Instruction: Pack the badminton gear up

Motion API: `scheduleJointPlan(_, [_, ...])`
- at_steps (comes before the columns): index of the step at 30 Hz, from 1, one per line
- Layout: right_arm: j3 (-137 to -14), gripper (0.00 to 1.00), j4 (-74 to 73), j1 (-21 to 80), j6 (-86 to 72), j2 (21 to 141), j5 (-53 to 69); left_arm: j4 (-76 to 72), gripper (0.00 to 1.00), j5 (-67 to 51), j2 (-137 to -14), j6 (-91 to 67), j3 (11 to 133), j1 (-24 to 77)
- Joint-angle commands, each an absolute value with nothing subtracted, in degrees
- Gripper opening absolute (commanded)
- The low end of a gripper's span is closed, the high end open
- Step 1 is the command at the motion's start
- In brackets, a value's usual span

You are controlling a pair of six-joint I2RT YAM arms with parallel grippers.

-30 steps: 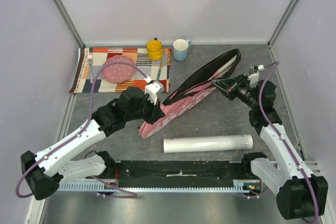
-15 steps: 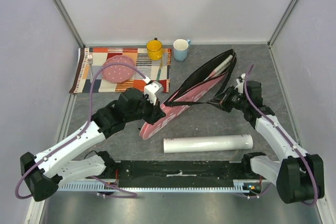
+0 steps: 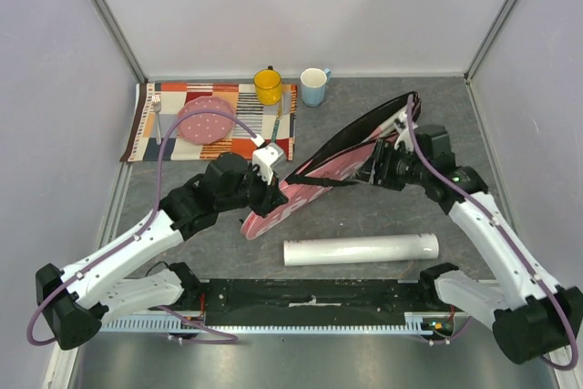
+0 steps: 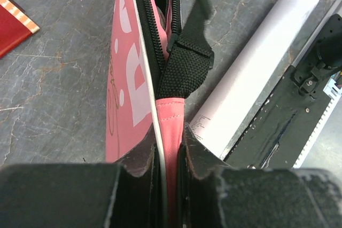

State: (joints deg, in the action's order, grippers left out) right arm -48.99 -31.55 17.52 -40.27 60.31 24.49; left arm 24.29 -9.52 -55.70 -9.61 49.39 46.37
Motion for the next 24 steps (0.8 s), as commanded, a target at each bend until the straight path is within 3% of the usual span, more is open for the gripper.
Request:
scheduleJointPlan(1, [-58.3,0.67,-43.5,17.8,-34.3,56.7,22.2,25.6,0.02,-7.6,-56.9,-6.5,49.8,46.2])
scheduleJointPlan(7, [-65.7,0.8,-40.4,17.9,-34.2,55.3,24.8,26.3,0.02,-7.8,-56.0,-6.8,49.8,46.1])
scheduleJointPlan(11, [-57.1,0.55,-17.2,20.6,-41.2,57.7,32.7,26.2,0.02,-7.6,-55.6,-6.8,49.4,46.1])
scheduleJointPlan(15, [-57.9,0.47,-13.3,26.7,-38.2,64.7,28.9,26.8,0.02,-8.7,-56.7,-6.3,49.8,46.1])
scheduleJointPlan(16, [-58.1,0.47,-11.9,29.7,-38.0,65.5,28.2,27.1,0.02,-8.5,-57.1,-6.3,50.2,46.2])
scheduleJointPlan(20, [-56.9,0.66,-6.1,33.8,-36.4,67.7,28.5,28.0,0.02,-8.2,-58.4,-6.3,50.8,46.1])
scheduleJointPlan(24, [-53.8,0.71,-1.9,35.2,-34.8,68.9,32.5,27.8,0.02,-8.3,-59.0,-6.4,51.1,46.1])
